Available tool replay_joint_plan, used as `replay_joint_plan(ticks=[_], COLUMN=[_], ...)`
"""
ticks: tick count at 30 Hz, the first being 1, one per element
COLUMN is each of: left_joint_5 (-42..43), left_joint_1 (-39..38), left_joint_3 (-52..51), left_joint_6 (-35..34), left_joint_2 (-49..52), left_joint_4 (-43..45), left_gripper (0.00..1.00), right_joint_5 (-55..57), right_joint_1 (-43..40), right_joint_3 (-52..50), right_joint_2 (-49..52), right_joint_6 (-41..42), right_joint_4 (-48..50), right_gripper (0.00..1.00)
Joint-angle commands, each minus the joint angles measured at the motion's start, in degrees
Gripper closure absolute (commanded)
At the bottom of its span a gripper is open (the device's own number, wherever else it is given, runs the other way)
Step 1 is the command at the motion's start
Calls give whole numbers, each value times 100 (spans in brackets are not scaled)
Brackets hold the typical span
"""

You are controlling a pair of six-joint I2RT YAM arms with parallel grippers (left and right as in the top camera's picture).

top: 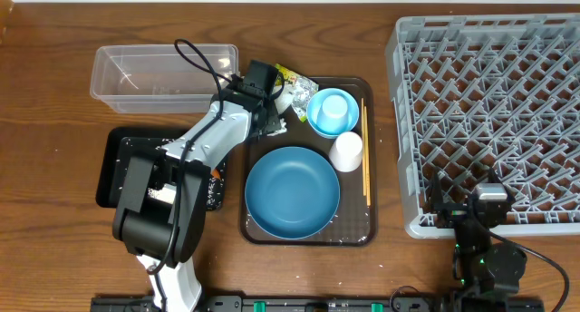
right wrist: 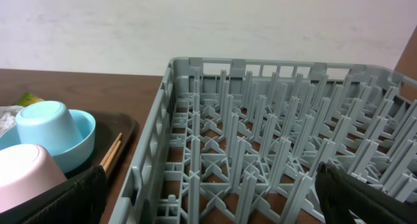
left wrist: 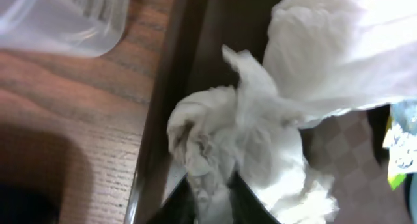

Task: Sort waste into correct bins and load items into the dishwasher rack
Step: 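Lift the tissue left and drop it into the clear plastic container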

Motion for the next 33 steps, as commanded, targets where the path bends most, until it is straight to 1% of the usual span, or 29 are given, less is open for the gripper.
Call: replay_joint_plan(ticks=[1, 13, 14, 17, 21, 25, 29, 30, 31, 32, 33], left_joint_5=[-66, -92, -166, -730, -1169, -1185, -1182, -1182, -1182, -1180, -1176], left_joint_1=[-52, -365, -354, -199, 291, 903, 1432, 1547, 1648, 1716, 1777], left_joint_3=[-22, -22, -22, -22, -22, -22, -22, -22, -22, -22, -22], left_joint_6=[81, 76, 74, 31, 35, 37, 37, 37, 37, 37, 37], left_joint_2=[-299, -2129, -2232, -2485, -2430, -2140, -1751, -1661, -1585, -1545, -1523], left_joint_4=[-13, -262, -225, -55, 203, 540, 837, 879, 894, 892, 868], left_gripper=[94, 94, 94, 94, 94, 93, 91, 86, 70, 48, 32], right_joint_5=[15, 15, 15, 15, 15, 15, 15, 15, 15, 15, 15], right_joint_1=[-59, -59, -59, -59, -59, -59, -59, -59, -59, -59, -59], right_joint_3=[-20, -20, -20, -20, -20, -20, -20, -20, -20, -20, -20], right_joint_2=[-26, -26, -26, -28, -26, -26, -28, -26, -26, -26, -28], right_joint_6=[79, 79, 79, 79, 79, 79, 79, 79, 79, 79, 79], right_joint_4=[-7, -7, -7, -7, -7, -7, -7, -7, -7, -7, -7], right_gripper=[1, 1, 1, 1, 1, 1, 1, 1, 1, 1, 1])
